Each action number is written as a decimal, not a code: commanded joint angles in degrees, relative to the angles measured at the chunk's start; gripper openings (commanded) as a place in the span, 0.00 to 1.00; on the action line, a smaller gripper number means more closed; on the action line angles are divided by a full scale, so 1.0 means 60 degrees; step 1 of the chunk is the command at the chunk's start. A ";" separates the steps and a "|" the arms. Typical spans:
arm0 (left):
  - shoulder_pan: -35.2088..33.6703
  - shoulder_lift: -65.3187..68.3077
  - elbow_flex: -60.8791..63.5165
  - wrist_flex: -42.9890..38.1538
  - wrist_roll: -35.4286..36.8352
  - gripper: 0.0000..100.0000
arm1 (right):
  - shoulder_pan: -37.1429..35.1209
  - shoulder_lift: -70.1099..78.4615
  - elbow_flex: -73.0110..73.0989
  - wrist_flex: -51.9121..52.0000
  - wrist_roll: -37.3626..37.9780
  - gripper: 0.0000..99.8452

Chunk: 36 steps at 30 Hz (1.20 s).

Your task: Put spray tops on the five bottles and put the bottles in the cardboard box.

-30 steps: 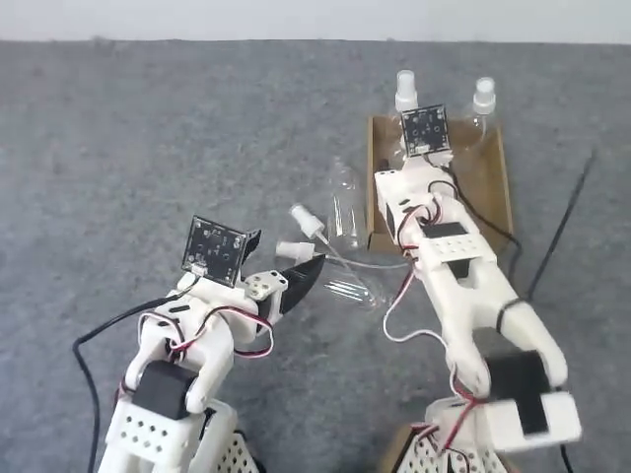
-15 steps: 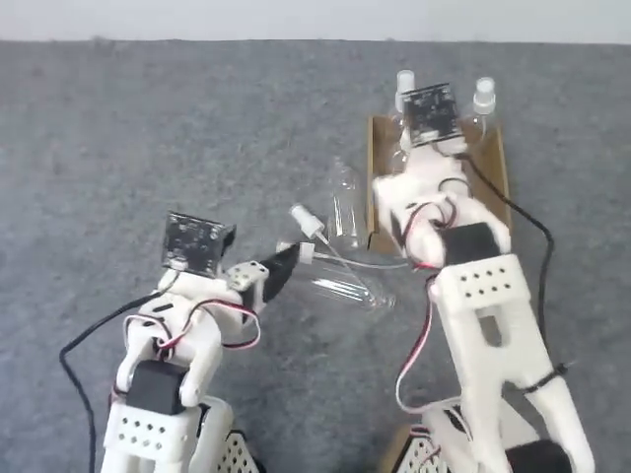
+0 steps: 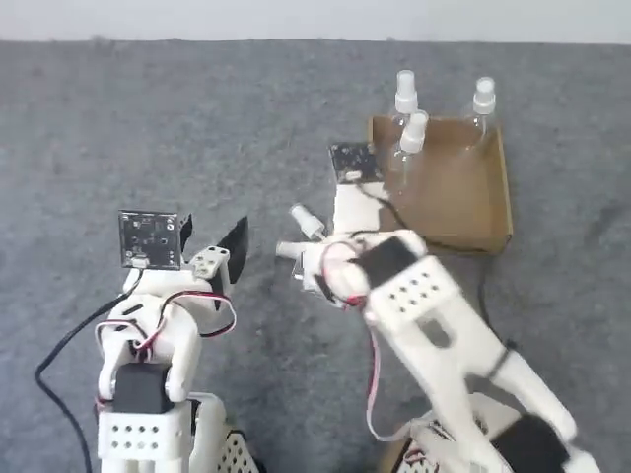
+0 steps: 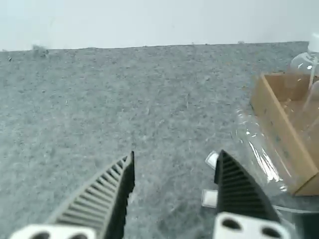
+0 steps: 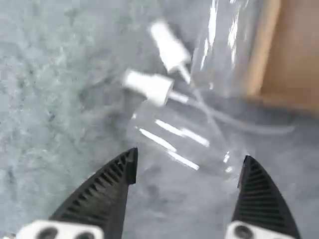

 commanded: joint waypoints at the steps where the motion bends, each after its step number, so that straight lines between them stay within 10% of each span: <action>1: -0.0059 -0.0088 -0.0564 -0.0015 0.0029 0.24 | -0.0125 0.1458 -0.0689 -0.0374 -0.2183 0.26; 36: -0.0044 -0.0088 -0.0505 -0.0059 0.0029 0.24 | -0.0007 0.3099 -0.0674 -0.3421 -0.4996 0.26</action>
